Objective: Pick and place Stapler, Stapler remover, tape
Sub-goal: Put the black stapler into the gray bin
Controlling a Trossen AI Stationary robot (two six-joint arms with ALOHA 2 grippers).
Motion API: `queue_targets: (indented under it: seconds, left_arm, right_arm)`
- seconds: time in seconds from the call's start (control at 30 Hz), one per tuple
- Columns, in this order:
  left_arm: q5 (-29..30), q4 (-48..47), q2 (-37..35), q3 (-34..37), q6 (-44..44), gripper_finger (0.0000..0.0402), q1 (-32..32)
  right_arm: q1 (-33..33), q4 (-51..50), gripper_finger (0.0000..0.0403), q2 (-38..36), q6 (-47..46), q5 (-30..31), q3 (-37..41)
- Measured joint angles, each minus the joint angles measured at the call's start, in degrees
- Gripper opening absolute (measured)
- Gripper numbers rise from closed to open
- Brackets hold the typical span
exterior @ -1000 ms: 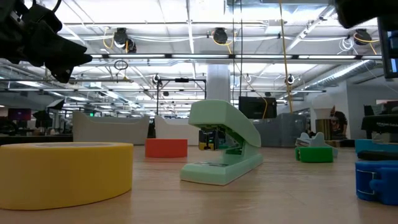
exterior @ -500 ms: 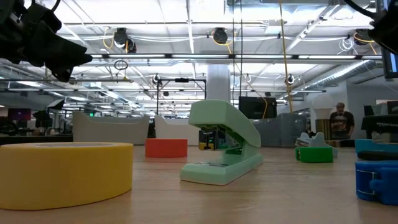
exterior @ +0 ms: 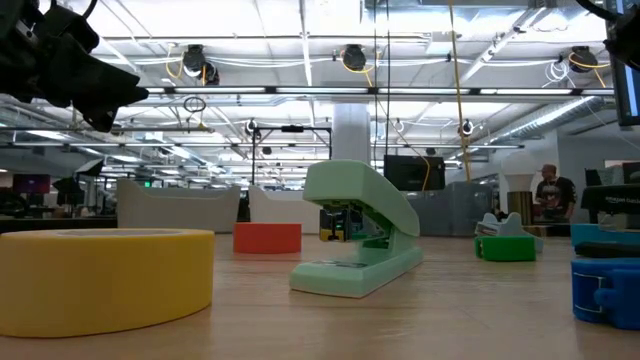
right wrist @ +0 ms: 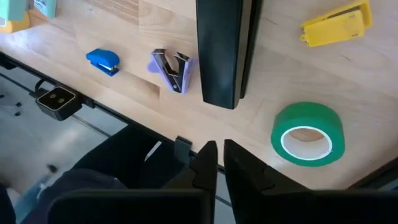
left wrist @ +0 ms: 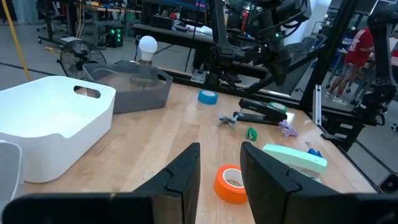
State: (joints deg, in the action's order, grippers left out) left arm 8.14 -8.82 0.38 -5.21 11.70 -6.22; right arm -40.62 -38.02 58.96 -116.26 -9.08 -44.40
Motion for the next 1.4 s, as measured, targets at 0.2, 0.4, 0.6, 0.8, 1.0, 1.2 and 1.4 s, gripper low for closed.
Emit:
queue_targets:
  seconds: [0.2, 0.4, 0.6, 0.8, 1.0, 1.2, 1.4]
  left_arm:
    - [-0.02, 0.0, 0.0, 0.0, 0.0, 0.0115, -0.01]
    - [-0.02, 0.0, 0.0, 0.0, 0.0, 0.0115, 0.0]
    - [-0.04, 0.0, 0.0, 0.0, 0.0, 0.0115, -0.01]
    - [-0.04, 0.0, 0.0, 0.0, 0.0, 0.0115, 0.0]
    - [-0.04, 0.01, 0.0, 0.0, 0.02, 0.0115, -0.02]
    - [0.0, 0.02, 0.0, 0.0, -0.41, 0.0115, 0.0]
    - [-0.02, 0.02, 0.0, 0.0, 0.0, 0.0115, -0.01]
  right_arm:
    - [0.0, -0.13, 0.0076, -0.02, 0.11, 0.02, 0.0]
    - [0.0, -1.0, 0.0137, -0.02, 0.39, 0.04, 0.0]
    - [0.0, -0.8, 0.0208, -0.04, 0.39, 1.81, 0.96]
    - [0.0, 7.67, 0.025, -0.02, -1.74, 1.42, 4.54]
    - [0.0, 22.77, 0.0255, -0.02, -3.24, 1.55, 10.57]
    - [0.0, 34.31, 0.0252, -0.03, -9.45, 1.76, 16.53]
    - [-0.09, 32.03, 0.0252, -0.24, -7.92, 10.56, 16.68]
